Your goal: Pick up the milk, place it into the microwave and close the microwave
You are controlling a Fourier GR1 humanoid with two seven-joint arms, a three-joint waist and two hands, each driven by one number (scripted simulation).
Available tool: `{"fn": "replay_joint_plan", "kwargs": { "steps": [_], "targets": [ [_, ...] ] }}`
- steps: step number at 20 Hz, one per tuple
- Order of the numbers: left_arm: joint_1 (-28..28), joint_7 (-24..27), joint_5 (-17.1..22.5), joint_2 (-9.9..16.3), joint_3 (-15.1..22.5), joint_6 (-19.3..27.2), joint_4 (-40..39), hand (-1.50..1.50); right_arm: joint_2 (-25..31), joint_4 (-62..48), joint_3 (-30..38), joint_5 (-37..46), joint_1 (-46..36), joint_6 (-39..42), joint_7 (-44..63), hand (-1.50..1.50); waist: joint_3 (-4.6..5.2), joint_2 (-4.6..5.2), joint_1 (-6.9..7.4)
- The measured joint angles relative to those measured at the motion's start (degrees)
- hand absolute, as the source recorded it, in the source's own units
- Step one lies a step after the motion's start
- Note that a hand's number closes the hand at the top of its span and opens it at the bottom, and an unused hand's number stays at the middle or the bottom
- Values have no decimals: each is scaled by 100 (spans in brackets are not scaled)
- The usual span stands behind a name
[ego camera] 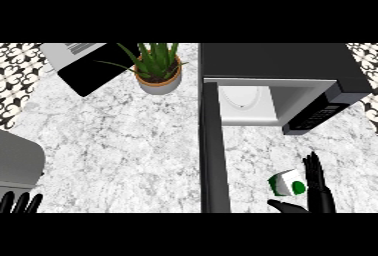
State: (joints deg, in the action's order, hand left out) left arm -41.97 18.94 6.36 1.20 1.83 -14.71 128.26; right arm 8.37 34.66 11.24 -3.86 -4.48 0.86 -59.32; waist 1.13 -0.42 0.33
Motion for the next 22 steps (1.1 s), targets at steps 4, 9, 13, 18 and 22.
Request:
{"fn": "replay_joint_plan", "kwargs": {
  "steps": [4, 9, 13, 18, 22],
  "targets": [
    [131, -33, -11, -41, 17, 38, -81, -150, 8, -113, 77, -154, -135, 283, -12, 150, -6, 16, -13],
    [123, -77, -6, -53, 25, 19, -42, -150, -23, -84, 105, -310, -196, 552, -46, 150, -47, 26, -4],
    [114, -127, -37, -54, 63, 83, 20, -150, -112, 89, 37, -425, -125, 748, 15, 150, -63, 21, -7],
    [138, -249, 131, 1, -98, 48, 120, -150, 72, 101, 31, -630, -343, 1070, 278, 150, -101, 35, 13],
    [190, -155, 95, -25, -117, 8, -8, -150, 244, 258, -58, -773, -501, 1424, 579, 150, -109, 34, 11]
  ]
}}
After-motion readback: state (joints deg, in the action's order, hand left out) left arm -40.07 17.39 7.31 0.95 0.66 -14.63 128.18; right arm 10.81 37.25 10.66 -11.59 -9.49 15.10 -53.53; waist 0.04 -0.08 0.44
